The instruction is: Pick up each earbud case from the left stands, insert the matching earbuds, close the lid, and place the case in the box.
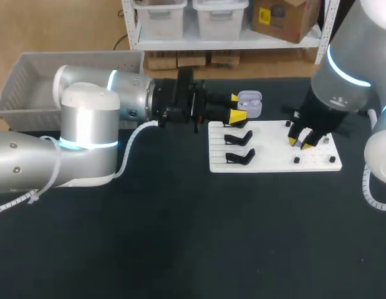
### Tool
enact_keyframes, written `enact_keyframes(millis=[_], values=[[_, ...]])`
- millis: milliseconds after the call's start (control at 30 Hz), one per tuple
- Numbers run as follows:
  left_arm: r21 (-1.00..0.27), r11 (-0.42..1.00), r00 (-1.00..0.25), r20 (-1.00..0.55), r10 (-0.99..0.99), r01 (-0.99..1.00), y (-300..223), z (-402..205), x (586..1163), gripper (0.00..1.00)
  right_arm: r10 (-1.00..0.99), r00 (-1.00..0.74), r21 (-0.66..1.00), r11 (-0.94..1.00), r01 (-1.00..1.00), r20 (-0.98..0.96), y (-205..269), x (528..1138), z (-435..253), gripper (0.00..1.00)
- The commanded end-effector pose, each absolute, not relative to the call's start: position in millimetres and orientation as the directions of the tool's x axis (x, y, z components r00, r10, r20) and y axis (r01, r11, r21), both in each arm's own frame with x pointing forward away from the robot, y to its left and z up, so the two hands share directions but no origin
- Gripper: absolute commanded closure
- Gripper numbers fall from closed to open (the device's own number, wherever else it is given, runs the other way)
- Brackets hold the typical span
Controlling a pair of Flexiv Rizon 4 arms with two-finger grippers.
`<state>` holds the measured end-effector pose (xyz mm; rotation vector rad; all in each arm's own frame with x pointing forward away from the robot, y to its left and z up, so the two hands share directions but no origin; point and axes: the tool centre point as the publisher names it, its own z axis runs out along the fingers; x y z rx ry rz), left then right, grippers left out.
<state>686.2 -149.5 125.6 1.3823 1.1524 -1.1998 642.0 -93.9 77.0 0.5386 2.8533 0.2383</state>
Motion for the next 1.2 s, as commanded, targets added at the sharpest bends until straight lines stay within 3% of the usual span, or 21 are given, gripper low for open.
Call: enact_keyframes(millis=[33, 533, 800, 1200], values=[[0.072, -0.110, 0.080, -0.994, 0.070, 0.991, -149.7, 125.6, 684.8, 1.00, 0.351, -0.909, 0.199, 0.930, 0.310, -0.226, -89.4, 624.1, 121.0, 1.00], [0.072, -0.110, 0.080, -0.994, 0.070, 0.991, -149.7, 125.6, 684.8, 1.00, 0.037, -0.981, 0.116, 0.993, 0.015, -0.189, -21.6, 636.3, 205.5, 1.00], [0.072, -0.110, 0.080, -0.994, 0.070, 0.991, -149.7, 125.6, 684.8, 1.00, -0.067, -0.990, 0.025, 0.997, -0.071, -0.124, 7.9, 645.9, 201.2, 1.00], [0.072, -0.110, 0.080, -0.994, 0.070, 0.991, -149.7, 125.6, 684.8, 1.00, -0.105, -0.986, -0.038, 0.994, -0.101, -0.133, 14.5, 656.7, 191.9, 1.00]])
